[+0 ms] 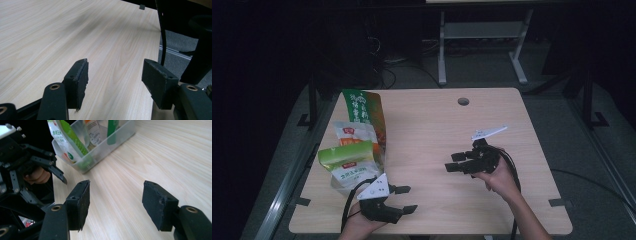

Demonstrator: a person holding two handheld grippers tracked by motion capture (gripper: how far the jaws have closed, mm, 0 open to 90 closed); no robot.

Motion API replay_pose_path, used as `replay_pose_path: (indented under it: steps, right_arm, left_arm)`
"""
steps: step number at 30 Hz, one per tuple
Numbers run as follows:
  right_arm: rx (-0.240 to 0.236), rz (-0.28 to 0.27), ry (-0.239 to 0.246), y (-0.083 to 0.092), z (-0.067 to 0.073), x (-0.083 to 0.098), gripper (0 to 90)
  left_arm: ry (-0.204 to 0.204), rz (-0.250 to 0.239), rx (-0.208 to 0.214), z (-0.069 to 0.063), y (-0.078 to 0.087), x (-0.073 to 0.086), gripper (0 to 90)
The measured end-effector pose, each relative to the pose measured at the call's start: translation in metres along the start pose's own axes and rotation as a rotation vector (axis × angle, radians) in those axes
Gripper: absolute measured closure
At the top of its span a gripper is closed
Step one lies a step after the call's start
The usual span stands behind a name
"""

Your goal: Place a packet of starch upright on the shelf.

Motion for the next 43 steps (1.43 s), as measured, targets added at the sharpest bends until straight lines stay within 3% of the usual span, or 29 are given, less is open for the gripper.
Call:
replay_pose_path:
  steps: [21, 43]
  right_arm:
    - [0.018, -0.024, -0.073, 0.016, -0.014, 0.052, 38.2]
    - [0.049, -0.085, -0.113, 0.028, -0.003, 0.097, 36.2]
  left_arm:
    - [0.0, 0.005, 0.002, 0.0, 0.0, 0.0, 37.6]
    - [-0.006, 0.014, 0.017, -0.002, -0.003, 0.002, 37.2]
Point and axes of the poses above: each handheld gripper's, and its own axes: y roughly backward along the jaws, x roughly out of its underside, z roughly to its left, the point moved 4 cm from there along -y, roughly forward along the jaws, and after that the axes turned 12 degrees about z, right-handed, at the moved point
